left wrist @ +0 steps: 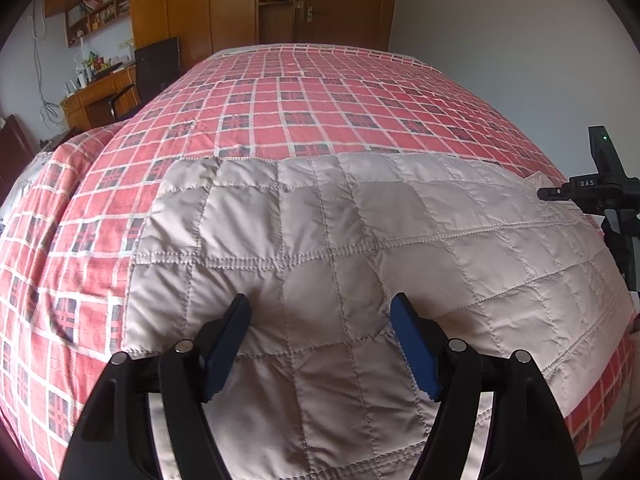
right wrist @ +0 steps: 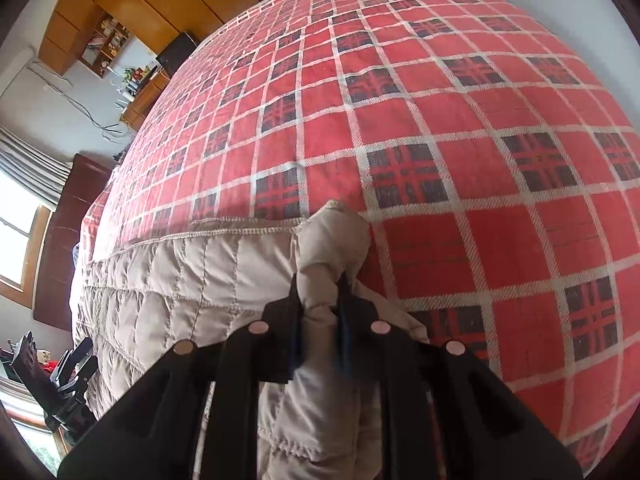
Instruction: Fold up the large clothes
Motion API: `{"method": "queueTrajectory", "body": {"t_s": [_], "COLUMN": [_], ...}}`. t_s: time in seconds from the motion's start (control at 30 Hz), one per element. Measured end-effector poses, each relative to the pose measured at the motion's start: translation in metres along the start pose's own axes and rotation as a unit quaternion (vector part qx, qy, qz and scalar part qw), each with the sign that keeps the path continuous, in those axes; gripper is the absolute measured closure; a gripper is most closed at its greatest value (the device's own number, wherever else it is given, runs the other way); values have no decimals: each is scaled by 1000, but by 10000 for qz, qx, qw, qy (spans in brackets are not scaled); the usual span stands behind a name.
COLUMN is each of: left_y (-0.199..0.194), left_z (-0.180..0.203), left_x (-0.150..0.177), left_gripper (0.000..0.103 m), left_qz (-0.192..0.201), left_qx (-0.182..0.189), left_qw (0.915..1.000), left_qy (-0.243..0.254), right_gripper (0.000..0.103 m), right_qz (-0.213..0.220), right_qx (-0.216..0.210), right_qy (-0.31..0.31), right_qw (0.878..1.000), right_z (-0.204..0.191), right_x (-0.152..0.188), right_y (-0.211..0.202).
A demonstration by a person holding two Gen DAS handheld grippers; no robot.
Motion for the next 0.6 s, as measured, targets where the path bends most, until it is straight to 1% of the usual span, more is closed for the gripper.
{"method": "queueTrajectory", "body": {"t_s": [0.2, 0.3, 0.33, 0.37, 0.47, 0.5, 0.57, 0.6], "left_y": [-1, -4, -5, -7, -10, -10, -12, -12], "left_z": [-1, -3, -3, -3, -1, 1, 6, 9], "left_x": [-1, -1, -2, -2, -2, -2, -3, -3], "left_gripper": [30, 30, 30, 30, 30, 30, 30, 30], "left_qz": [18, 22, 29, 37, 43, 43, 49, 54], "left_qx": [65, 192, 230, 263, 325, 350, 465, 503], "left_qw": [9999, 9995, 9993, 9991, 9989, 9988, 9983, 9982], "left_qy": [-114, -264, -293, -317, -340, -344, -336, -336], "right_gripper": [82, 71, 63, 58, 53, 51, 36, 34], "right_qz": [-28, 103, 144, 179, 225, 214, 86, 22], "right_qx": [-27, -11, -18, -73, -207, -232, -319, -345], "right_qy": [77, 45, 37, 39, 39, 26, 26, 21], "right_qw": [10000, 9999, 9999, 9998, 9995, 9995, 9995, 9994], "right_z": [5, 4, 3, 2, 1, 2, 3, 5], "right_x": [2, 4, 6, 8, 21, 28, 44, 51], "right_y": [-1, -18, -25, -32, -55, -61, -70, -72]}}
Point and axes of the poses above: each gripper's, at about its wrist camera, not at the fingertips, and y roughly the way its jaws point, z to its right, x to its underside, the point moved 9 cm from there along y, roughly the way its jaws point, and after that the axes turned 12 degrees about y, right-handed, at the moved point
